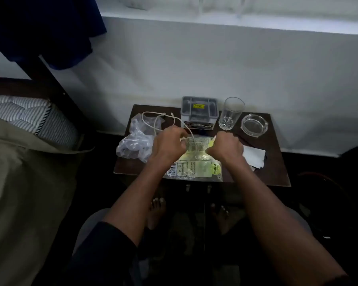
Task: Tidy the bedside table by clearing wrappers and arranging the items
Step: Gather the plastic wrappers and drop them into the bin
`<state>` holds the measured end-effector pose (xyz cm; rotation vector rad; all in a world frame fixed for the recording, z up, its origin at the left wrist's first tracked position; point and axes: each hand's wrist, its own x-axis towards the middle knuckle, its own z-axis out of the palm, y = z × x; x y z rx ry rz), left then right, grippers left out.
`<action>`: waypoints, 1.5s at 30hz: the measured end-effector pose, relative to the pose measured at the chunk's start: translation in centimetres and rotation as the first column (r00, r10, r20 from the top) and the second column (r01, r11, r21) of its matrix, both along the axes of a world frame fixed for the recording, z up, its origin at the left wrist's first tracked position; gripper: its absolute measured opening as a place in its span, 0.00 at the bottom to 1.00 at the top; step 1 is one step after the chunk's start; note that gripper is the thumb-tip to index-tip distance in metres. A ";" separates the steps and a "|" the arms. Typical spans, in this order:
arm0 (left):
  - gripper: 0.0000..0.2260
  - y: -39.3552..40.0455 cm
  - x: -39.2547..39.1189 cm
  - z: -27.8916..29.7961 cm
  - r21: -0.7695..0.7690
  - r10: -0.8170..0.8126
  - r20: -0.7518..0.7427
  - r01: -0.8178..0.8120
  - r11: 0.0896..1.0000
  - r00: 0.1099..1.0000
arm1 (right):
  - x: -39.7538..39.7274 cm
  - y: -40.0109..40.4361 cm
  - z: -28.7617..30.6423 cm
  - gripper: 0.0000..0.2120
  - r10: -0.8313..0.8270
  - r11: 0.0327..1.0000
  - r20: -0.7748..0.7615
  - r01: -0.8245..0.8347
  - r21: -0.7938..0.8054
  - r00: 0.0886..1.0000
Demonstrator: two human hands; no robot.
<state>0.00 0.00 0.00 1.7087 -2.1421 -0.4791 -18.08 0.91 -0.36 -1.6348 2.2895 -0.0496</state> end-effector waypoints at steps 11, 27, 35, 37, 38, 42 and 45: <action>0.20 1.2 -0.3 -1.2 0.268 -0.125 0.210 0.066 0.961 0.970 | -1.4 0.7 -0.8 0.30 -0.190 0.981 0.205 0.178 0.073 0.960; 0.19 -2.3 3.1 1.8 -0.170 0.281 0.244 -0.244 0.955 0.928 | -2.9 -2.2 2.4 0.04 -0.219 0.923 0.788 0.384 -0.023 0.576; 0.38 -1.9 6.8 0.7 0.211 0.492 0.033 -0.487 0.848 0.870 | -4.6 -3.2 4.2 0.11 -0.202 0.802 0.633 0.497 -0.332 0.747; 0.36 -1.9 6.4 0.7 0.179 0.508 0.017 -0.503 0.846 0.861 | -3.7 -3.3 4.5 0.13 -0.142 0.813 0.549 0.413 -0.410 0.823; 0.34 -1.9 6.2 0.7 0.162 0.517 0.018 -0.512 0.843 0.856 | -3.0 -3.4 4.7 0.12 -0.102 0.822 0.506 0.359 -0.441 0.856; 0.32 -1.6 5.5 0.6 0.114 0.535 0.011 -0.533 0.839 0.845 | 0.5 -3.9 5.1 0.12 0.011 0.825 0.343 0.185 -0.534 0.939; 0.30 -1.7 5.6 0.6 0.044 0.531 -0.013 -0.530 0.847 0.847 | 2.7 -4.2 4.6 0.14 0.054 0.836 0.300 0.121 -0.536 0.952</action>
